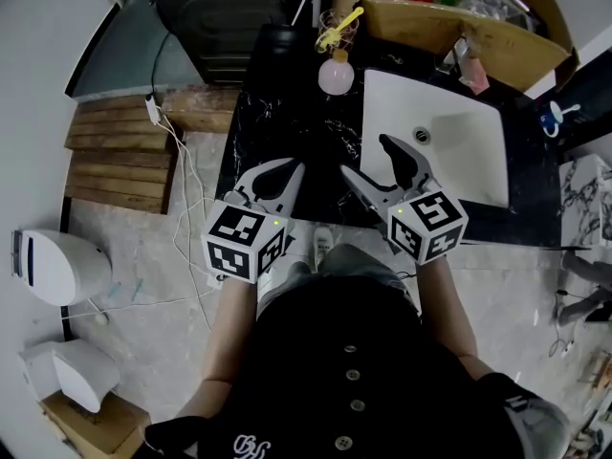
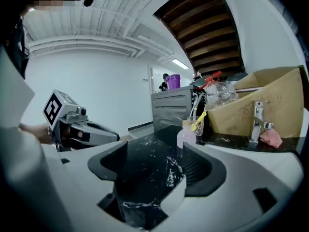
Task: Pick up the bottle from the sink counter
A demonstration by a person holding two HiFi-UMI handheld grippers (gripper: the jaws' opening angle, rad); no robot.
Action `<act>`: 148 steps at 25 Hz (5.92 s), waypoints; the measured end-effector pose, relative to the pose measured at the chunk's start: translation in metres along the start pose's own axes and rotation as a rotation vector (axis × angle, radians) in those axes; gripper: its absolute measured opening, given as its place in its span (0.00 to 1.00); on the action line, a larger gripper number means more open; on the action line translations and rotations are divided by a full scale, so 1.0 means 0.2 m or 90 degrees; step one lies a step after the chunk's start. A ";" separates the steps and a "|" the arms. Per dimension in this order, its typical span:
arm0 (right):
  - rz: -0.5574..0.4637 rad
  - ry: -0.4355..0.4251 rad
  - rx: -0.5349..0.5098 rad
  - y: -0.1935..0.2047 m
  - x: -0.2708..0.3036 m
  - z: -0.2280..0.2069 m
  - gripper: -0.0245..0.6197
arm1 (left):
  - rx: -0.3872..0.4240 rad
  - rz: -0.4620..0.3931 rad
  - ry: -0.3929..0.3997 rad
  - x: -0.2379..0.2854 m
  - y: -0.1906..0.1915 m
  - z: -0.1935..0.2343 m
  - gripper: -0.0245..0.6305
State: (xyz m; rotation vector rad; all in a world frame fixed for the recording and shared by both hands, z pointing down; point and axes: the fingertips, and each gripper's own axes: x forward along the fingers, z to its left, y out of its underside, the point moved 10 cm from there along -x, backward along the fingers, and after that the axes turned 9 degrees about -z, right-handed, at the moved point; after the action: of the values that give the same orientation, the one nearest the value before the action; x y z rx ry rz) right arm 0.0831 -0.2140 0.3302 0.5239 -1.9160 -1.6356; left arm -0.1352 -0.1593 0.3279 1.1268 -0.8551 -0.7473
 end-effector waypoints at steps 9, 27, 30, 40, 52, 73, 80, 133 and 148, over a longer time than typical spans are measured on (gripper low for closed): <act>0.008 -0.048 -0.007 -0.01 0.16 -0.25 0.57 | 0.004 0.030 -0.015 0.26 0.00 0.04 0.06; 0.048 -0.081 0.020 0.05 0.26 -0.33 0.57 | 0.012 0.095 -0.013 0.38 0.02 0.08 0.06; 0.058 -0.075 0.024 0.06 0.29 -0.34 0.57 | 0.011 0.101 -0.004 0.40 0.01 0.12 0.06; 0.095 -0.112 0.023 0.05 0.41 -0.32 0.49 | 0.001 0.108 0.029 0.46 0.00 0.27 0.06; 0.099 -0.060 -0.015 0.04 0.52 -0.39 0.51 | 0.001 0.113 0.053 0.55 0.00 0.41 0.06; 0.174 -0.035 -0.047 0.11 0.83 -0.59 0.64 | -0.051 0.083 0.061 0.68 0.02 0.54 0.06; 0.202 -0.046 -0.025 0.12 0.95 -0.65 0.65 | -0.061 0.081 0.074 0.71 0.03 0.54 0.06; 0.258 -0.060 -0.059 0.18 1.16 -0.66 0.67 | -0.088 0.042 0.031 0.62 0.03 0.61 0.06; 0.157 -0.068 0.013 0.06 0.95 -0.55 0.67 | -0.065 0.045 0.032 0.59 -0.01 0.54 0.06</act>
State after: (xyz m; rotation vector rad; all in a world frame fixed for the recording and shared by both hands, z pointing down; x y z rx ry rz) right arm 0.0096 -0.4139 0.3845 0.2009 -1.9875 -1.5123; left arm -0.1738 -0.3089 0.3700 1.0149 -0.8015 -0.6943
